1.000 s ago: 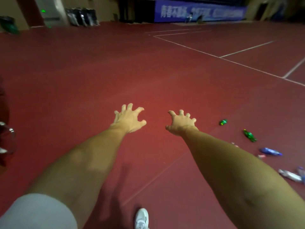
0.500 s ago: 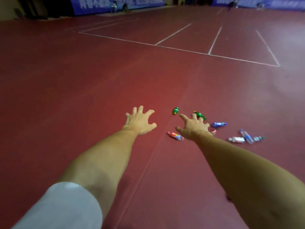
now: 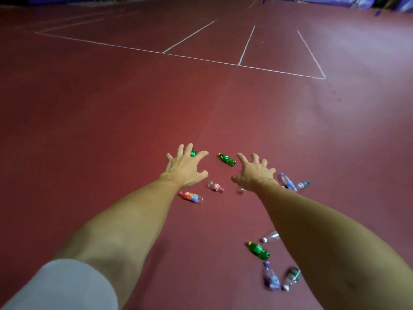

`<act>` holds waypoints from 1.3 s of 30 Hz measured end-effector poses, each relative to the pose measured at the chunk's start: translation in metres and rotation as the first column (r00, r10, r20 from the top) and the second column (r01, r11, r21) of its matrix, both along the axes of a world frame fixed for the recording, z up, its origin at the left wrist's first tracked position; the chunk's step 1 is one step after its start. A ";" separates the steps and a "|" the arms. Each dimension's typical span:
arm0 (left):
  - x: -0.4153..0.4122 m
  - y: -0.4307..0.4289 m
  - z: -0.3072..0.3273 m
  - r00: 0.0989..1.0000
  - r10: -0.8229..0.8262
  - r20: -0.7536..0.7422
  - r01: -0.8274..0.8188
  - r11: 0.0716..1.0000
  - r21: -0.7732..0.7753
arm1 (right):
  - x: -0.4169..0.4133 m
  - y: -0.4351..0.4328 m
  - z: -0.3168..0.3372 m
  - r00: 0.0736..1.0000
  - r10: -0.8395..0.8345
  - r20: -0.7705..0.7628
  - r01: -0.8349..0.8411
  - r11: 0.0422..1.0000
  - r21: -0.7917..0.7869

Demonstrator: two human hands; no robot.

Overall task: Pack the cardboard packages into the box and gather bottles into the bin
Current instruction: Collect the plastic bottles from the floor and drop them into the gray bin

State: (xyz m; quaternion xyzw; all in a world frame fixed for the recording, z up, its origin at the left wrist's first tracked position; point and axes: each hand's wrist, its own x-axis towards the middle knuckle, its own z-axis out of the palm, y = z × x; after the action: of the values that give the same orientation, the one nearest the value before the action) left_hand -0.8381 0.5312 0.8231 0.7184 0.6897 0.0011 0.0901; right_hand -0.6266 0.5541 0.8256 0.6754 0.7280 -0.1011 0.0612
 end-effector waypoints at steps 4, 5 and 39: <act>0.017 0.053 0.003 1.000 0.018 -0.026 -0.018 1.000 -0.021 | 0.017 0.054 -0.002 0.999 0.034 -0.005 -0.034 0.999 -0.017; 0.019 0.067 0.003 0.999 0.018 -0.029 -0.019 1.000 -0.018 | 0.019 0.068 -0.002 0.999 0.038 -0.002 -0.038 0.999 -0.015; -0.003 0.528 -0.257 0.930 0.365 -0.040 -0.366 0.917 -0.160 | -0.034 0.584 -0.255 0.879 0.475 0.046 -0.465 0.873 -0.144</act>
State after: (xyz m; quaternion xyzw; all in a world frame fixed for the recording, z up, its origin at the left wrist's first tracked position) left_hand -0.8407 1.0594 0.5661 0.5670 0.8099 -0.0422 0.1441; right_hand -0.6605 1.1382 0.5704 0.4762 0.8592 -0.1025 0.1564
